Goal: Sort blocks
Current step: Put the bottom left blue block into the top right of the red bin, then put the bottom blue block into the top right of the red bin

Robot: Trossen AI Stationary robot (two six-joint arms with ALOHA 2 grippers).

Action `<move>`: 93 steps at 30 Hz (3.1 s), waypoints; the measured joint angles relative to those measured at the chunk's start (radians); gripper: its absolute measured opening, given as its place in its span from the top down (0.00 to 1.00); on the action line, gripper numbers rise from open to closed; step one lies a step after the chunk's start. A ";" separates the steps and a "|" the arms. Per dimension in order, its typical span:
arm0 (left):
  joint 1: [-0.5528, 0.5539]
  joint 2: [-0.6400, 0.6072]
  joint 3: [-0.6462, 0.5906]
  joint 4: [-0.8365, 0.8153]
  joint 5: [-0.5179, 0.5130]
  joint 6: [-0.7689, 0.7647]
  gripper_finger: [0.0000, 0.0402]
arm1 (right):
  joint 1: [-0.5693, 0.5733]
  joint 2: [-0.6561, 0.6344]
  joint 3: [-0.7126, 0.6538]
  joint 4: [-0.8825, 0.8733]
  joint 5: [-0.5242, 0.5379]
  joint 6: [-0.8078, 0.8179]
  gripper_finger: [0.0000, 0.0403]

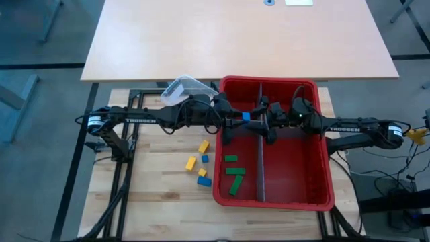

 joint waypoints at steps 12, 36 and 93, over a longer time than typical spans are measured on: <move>0.001 -0.002 -0.002 0.008 0.011 0.000 0.75 | 0.000 0.081 0.057 -0.004 0.006 -0.005 0.39; 0.001 -0.003 -0.002 0.011 0.021 -0.013 0.74 | 0.007 0.103 0.065 0.041 -0.023 -0.017 0.71; -0.055 -0.292 -0.195 -0.389 -0.105 -0.049 0.52 | 0.004 -0.601 0.043 -0.958 0.668 -0.045 0.58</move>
